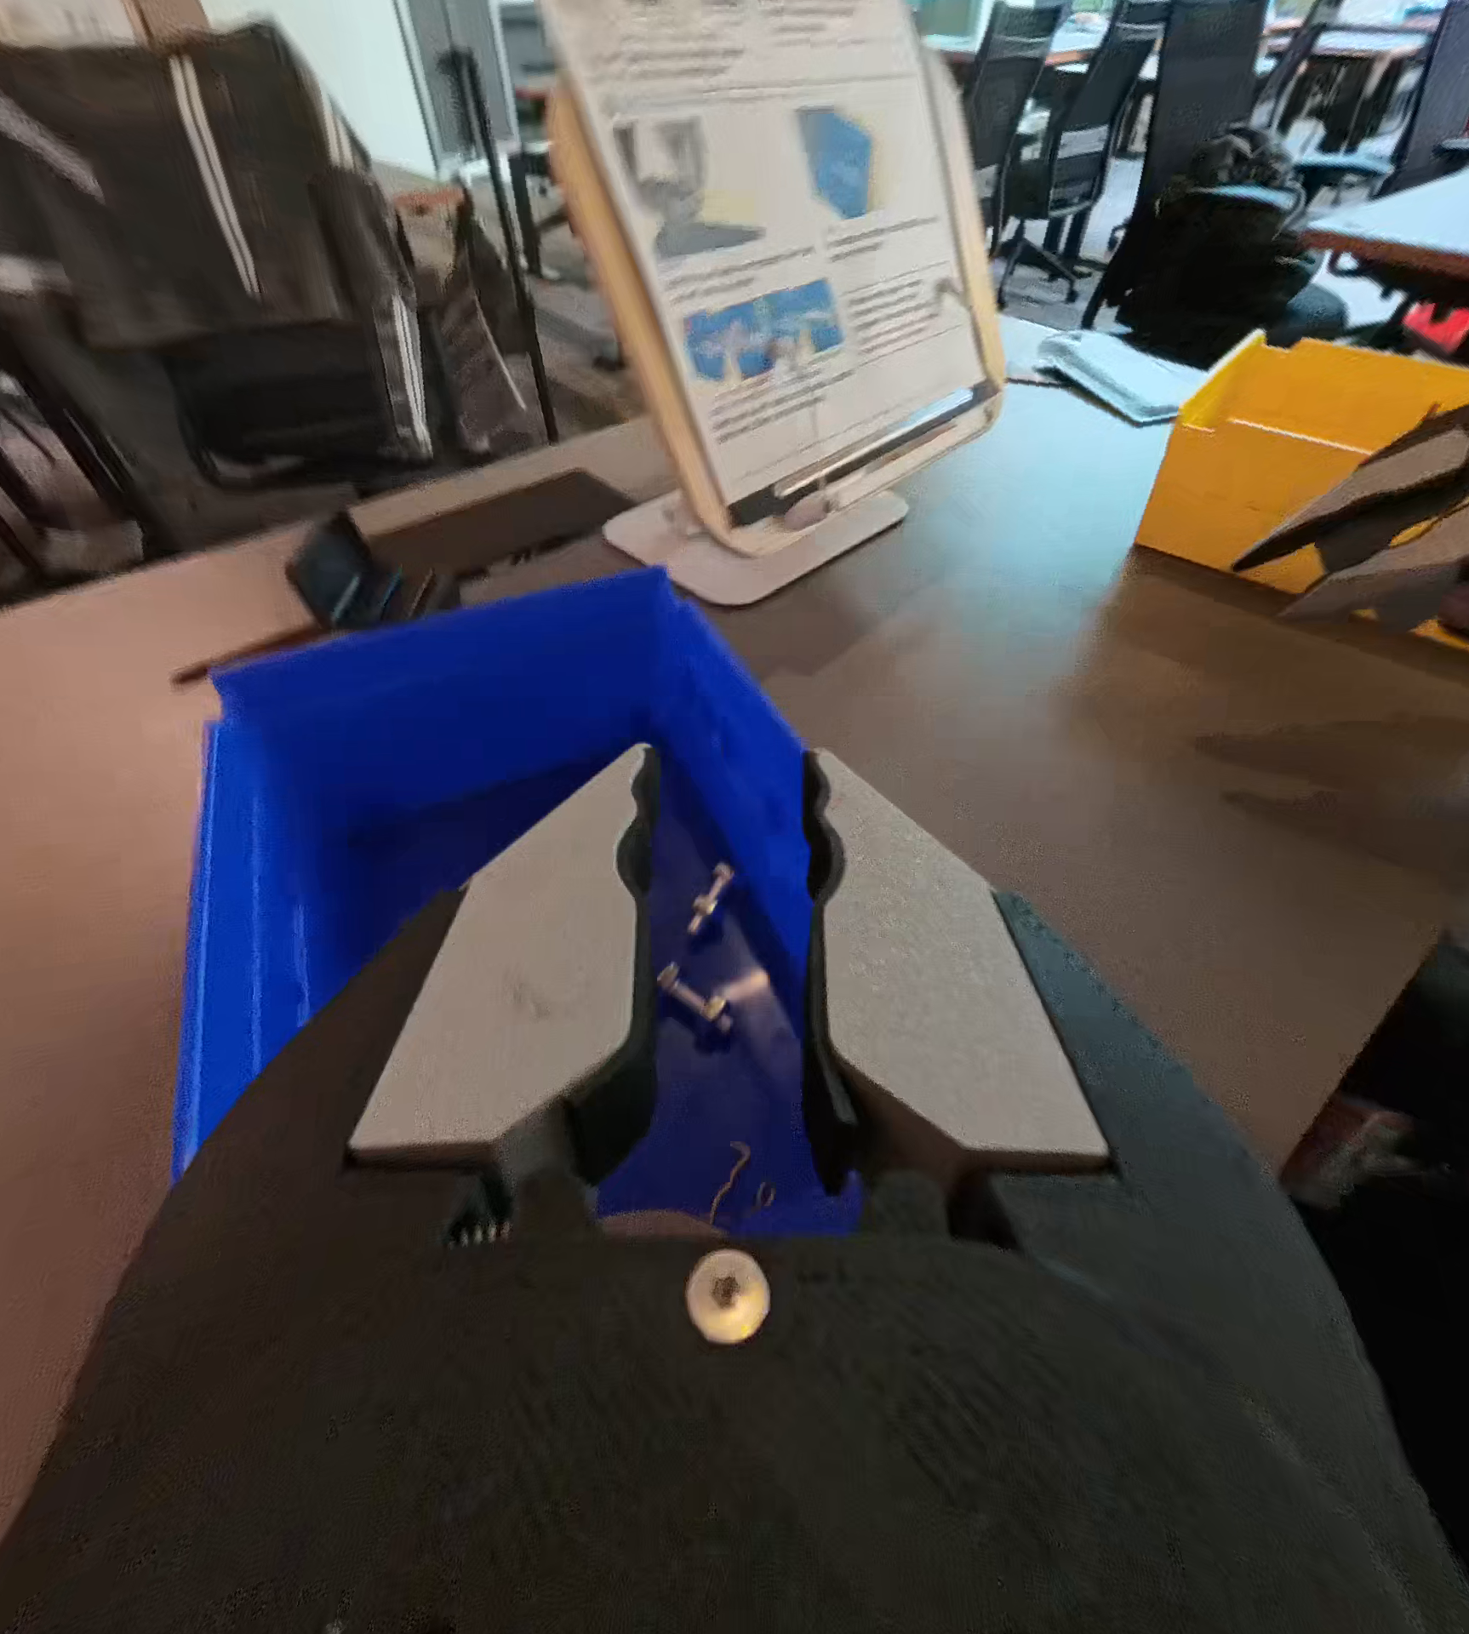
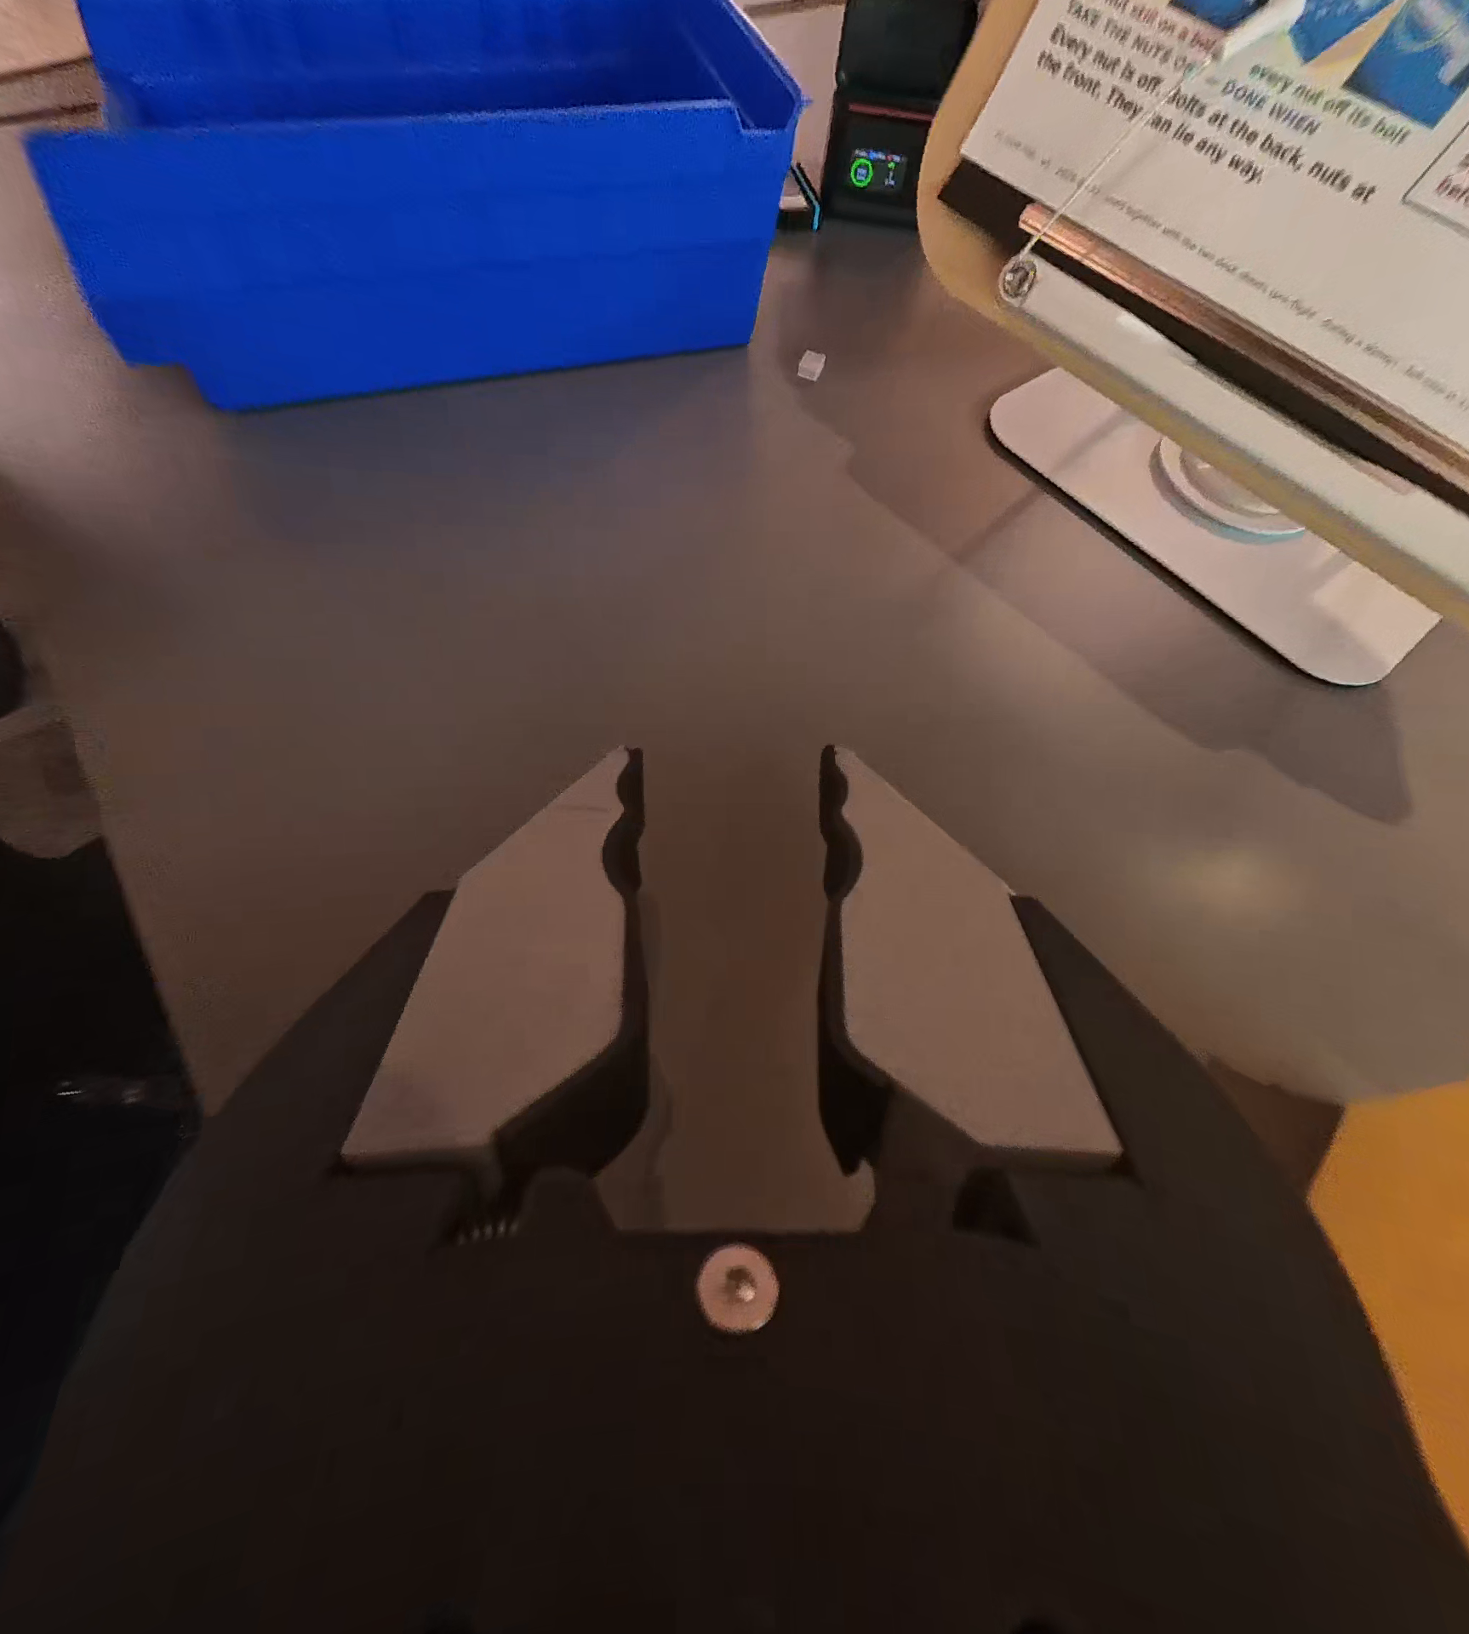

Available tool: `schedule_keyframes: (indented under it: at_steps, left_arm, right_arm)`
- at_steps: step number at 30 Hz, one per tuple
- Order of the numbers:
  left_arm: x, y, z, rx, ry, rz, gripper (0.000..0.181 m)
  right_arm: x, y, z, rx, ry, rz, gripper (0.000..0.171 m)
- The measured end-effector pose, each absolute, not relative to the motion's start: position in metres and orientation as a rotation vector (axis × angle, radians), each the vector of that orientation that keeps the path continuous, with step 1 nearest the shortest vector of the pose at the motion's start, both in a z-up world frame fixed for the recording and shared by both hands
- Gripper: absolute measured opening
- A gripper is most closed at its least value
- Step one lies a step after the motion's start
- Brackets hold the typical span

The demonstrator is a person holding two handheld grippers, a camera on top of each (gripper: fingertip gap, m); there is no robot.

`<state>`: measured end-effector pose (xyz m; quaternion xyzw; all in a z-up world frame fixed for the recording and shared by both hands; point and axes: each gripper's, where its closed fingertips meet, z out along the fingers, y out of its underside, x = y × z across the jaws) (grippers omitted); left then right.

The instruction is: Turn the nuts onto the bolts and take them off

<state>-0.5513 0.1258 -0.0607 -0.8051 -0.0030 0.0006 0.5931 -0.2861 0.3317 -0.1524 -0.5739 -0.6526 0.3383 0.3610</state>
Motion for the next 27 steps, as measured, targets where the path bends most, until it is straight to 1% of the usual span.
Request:
schedule_keyframes:
  at_steps: [4,7,10,13,15,17,18,19,22,27]
  left_arm:
    - [-0.592,0.123,-0.101,-1.973,-0.073,-0.04,0.032]
    - [-0.587,0.132,-0.124,-2.088,0.082,-0.096,0.032]
    - [-0.582,0.14,-0.135,-2.192,0.241,-0.087,0.031]
    - [-0.571,0.146,-0.146,-2.312,0.374,-0.167,0.032]
    - [-0.568,0.15,-0.154,-2.37,0.526,-0.142,0.031]
    - [-0.572,0.155,-0.163,-2.432,0.671,-0.064,0.024]
    - [-0.576,0.159,-0.167,-2.466,0.711,-0.035,0.025]
    - [-0.577,0.163,-0.17,-2.496,0.727,-0.051,0.028]
    - [-0.565,0.171,-0.18,-2.595,0.69,-0.274,0.033]
    - [-0.564,0.186,-0.217,-2.731,0.663,-0.281,0.032]
  right_arm:
    - [-0.318,0.339,-0.177,-1.518,-1.69,0.92,0.035]
    - [-0.343,0.347,-0.184,-1.471,-1.727,0.885,0.034]
    - [-0.368,0.346,-0.189,-1.435,-1.781,0.913,0.033]
    - [-0.382,0.342,-0.198,-1.404,-1.844,0.927,0.033]
    - [-0.386,0.341,-0.205,-1.357,-1.888,0.89,0.032]
    - [-0.386,0.34,-0.209,-1.326,-1.917,0.87,0.03]
    - [-0.386,0.339,-0.211,-1.327,-1.926,0.881,0.03]
    - [-0.385,0.338,-0.212,-1.334,-1.928,0.899,0.03]
    - [-0.383,0.336,-0.211,-1.374,-1.906,0.998,0.03]
    - [-0.379,0.342,-0.212,-1.417,-1.87,1.063,0.031]
